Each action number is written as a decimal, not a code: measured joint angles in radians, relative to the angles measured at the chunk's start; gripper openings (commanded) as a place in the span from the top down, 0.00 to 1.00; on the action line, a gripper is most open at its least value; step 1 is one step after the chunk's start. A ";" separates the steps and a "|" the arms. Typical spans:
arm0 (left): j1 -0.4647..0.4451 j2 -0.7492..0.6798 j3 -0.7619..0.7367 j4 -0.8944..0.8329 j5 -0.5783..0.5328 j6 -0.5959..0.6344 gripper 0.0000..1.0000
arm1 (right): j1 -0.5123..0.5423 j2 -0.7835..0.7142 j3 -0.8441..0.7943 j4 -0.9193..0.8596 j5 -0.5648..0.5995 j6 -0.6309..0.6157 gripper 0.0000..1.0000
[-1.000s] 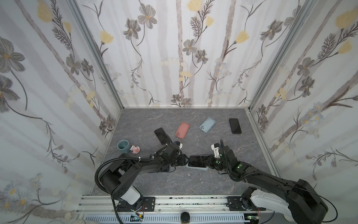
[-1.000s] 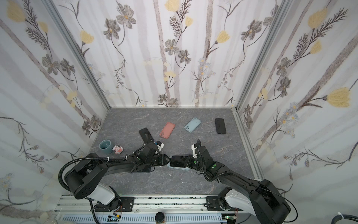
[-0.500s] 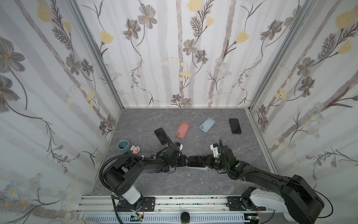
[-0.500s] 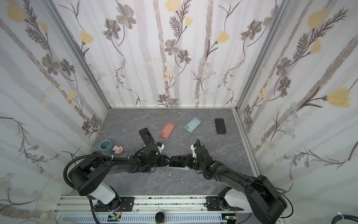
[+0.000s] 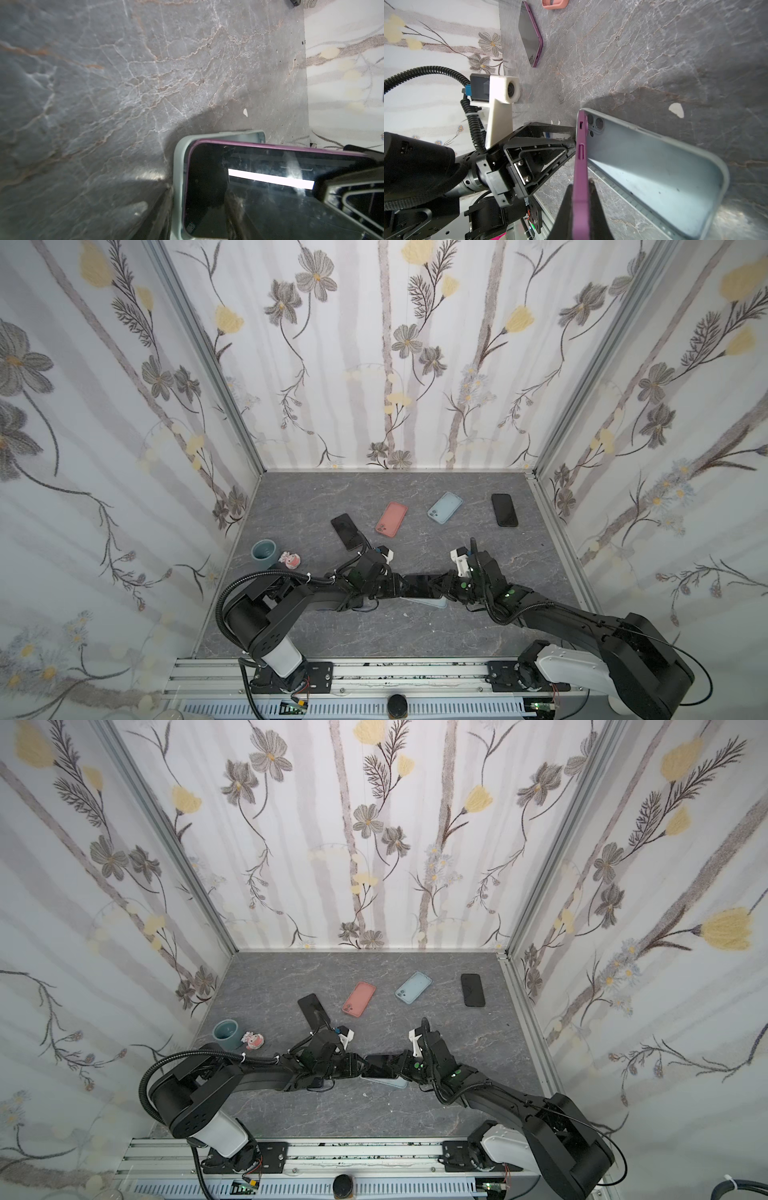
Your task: Put the phone into the phone case
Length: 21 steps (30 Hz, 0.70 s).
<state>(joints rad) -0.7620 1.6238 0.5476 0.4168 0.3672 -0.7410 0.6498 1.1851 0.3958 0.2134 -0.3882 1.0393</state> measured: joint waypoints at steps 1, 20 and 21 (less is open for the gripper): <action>-0.001 0.003 0.000 0.006 0.000 -0.001 0.57 | -0.002 0.003 0.000 0.003 -0.003 0.000 0.99; -0.129 -0.035 -0.042 0.052 -0.108 -0.103 0.57 | -0.037 -0.097 -0.092 0.021 -0.008 0.044 0.98; -0.134 -0.039 -0.045 0.051 -0.108 -0.109 0.57 | -0.039 -0.104 -0.096 0.021 -0.006 0.045 0.98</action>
<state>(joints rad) -0.8955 1.5845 0.5022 0.4683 0.2588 -0.8501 0.6109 1.0813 0.3000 0.2348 -0.3943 1.0840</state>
